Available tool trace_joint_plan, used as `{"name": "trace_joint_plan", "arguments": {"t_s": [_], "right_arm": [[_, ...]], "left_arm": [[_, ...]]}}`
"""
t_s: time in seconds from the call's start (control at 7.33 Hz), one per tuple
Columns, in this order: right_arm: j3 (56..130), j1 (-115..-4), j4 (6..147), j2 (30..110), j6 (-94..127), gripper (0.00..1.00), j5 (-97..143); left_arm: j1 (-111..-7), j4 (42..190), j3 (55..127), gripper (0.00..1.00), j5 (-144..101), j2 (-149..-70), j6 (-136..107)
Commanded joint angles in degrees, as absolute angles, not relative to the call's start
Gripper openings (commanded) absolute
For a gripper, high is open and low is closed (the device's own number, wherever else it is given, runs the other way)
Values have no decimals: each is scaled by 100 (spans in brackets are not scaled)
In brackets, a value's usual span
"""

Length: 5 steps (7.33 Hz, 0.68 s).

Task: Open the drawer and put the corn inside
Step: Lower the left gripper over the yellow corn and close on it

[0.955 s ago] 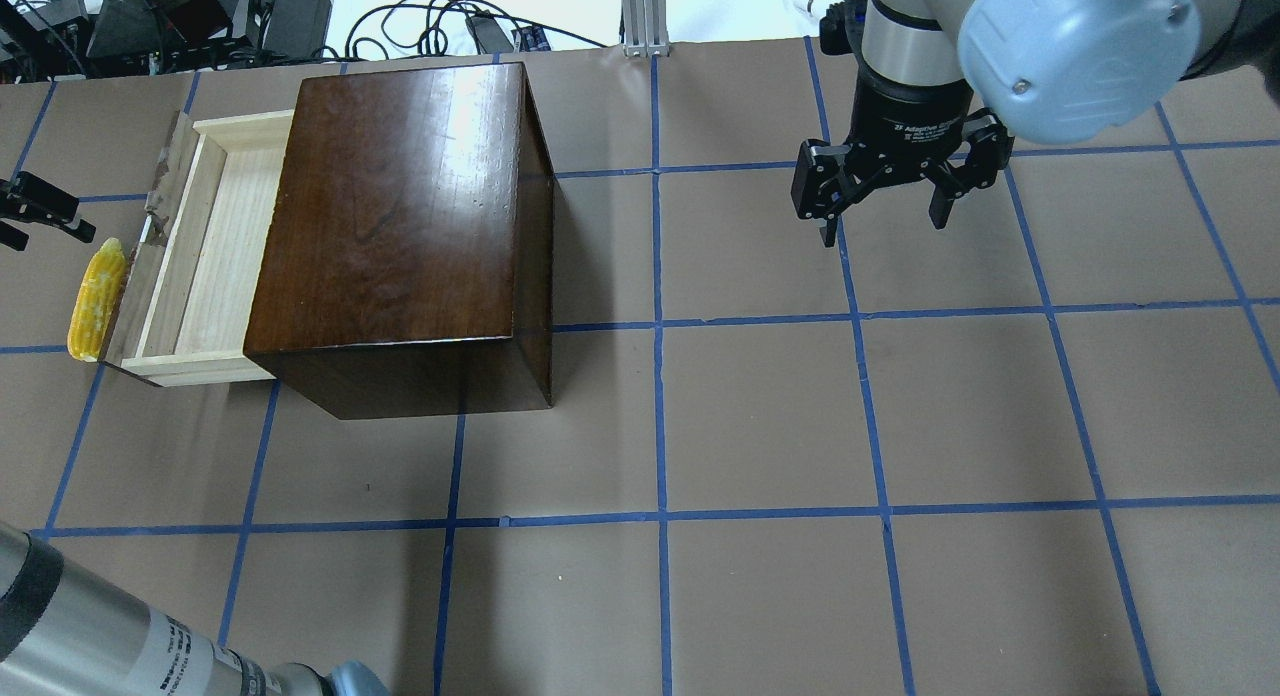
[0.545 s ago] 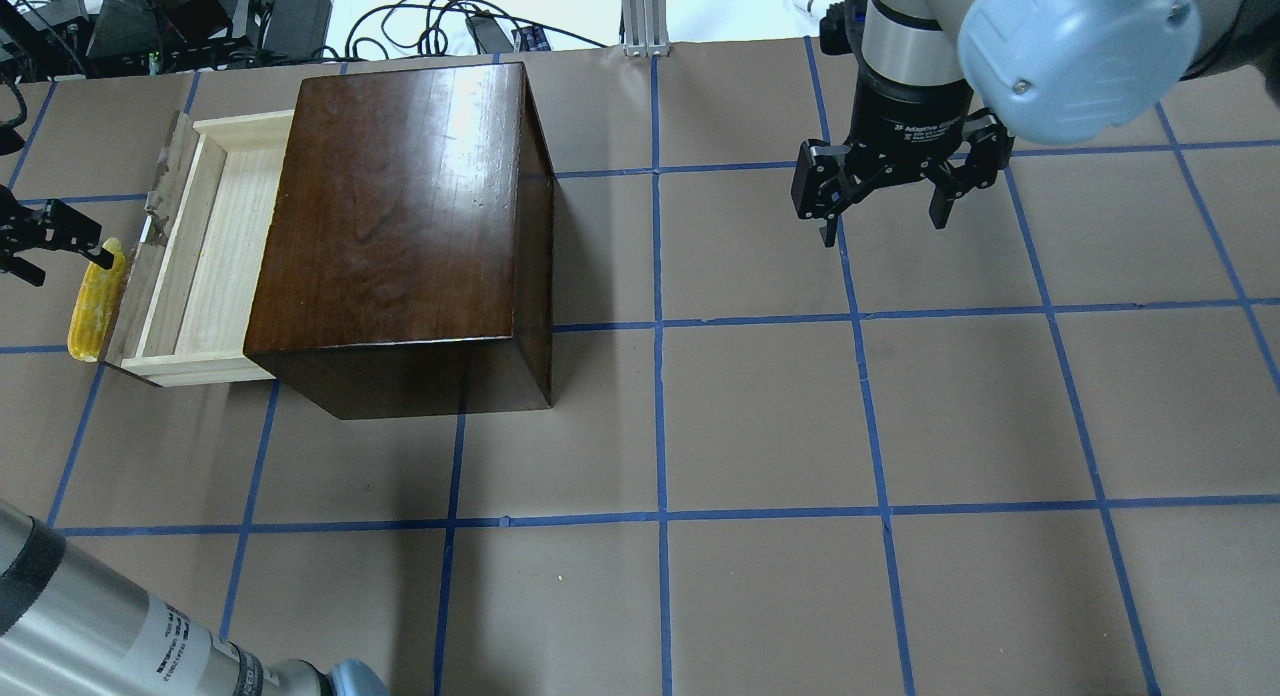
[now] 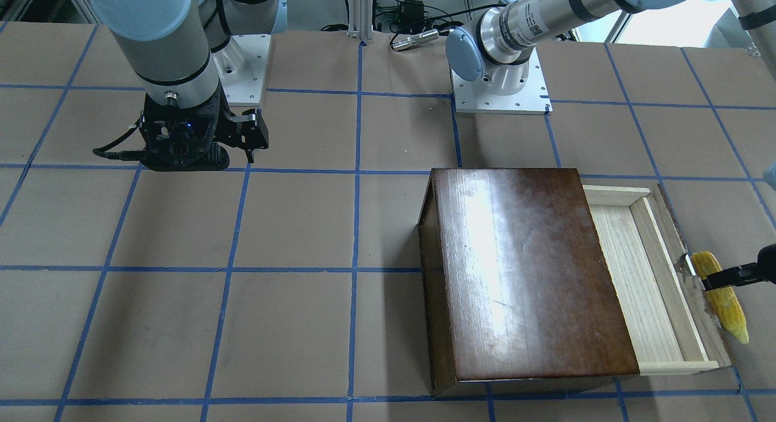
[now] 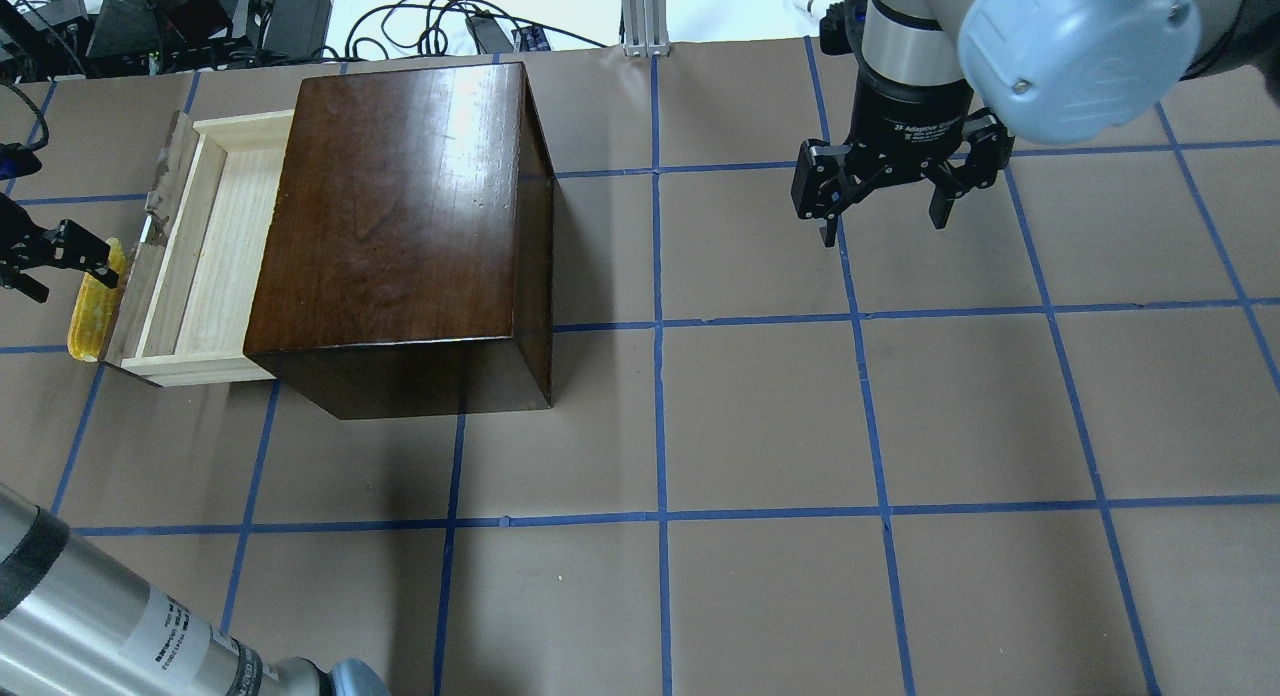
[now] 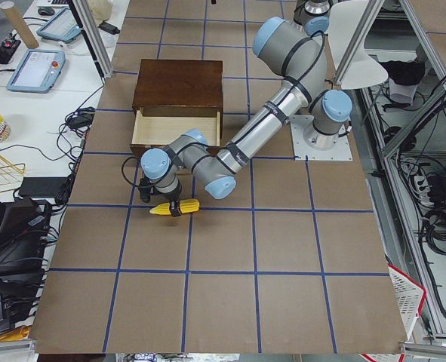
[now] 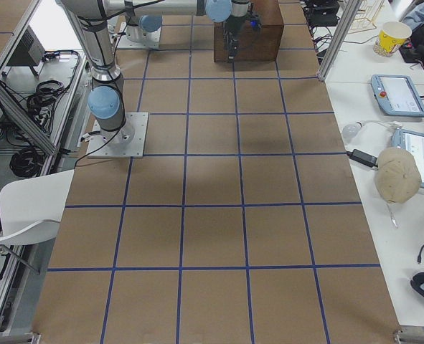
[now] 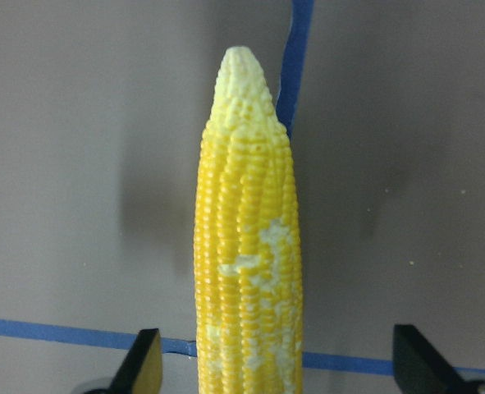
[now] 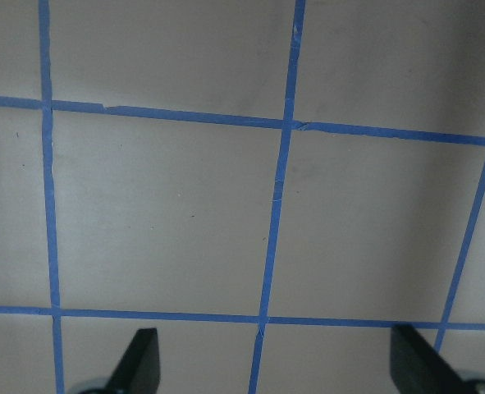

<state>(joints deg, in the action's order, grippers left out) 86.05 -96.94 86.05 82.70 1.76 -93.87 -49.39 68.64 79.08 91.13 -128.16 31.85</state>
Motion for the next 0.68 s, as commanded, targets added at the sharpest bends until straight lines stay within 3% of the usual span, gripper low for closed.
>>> {"name": "trace_joint_plan", "arguments": {"t_s": [0.0,0.14,0.41,0.55], "right_arm": [[8604,-9694,8604,8271,176,100,-9387],[8604,-9694,8604,8271,176,100,-9387],[8604,-9694,8604,8271,176,100,-9387],[8604,-9694,8604,8271,184,100,-9387]], "left_arm": [[-4939,6689,7901,100,9123,-13007,3191],[-4939,6680,7875,98,9114,-13051,3182],[-4939,6680,7875,31,9114,-13052,3147],[-4931,6697,7892,4,9053,-13052,3190]]}}
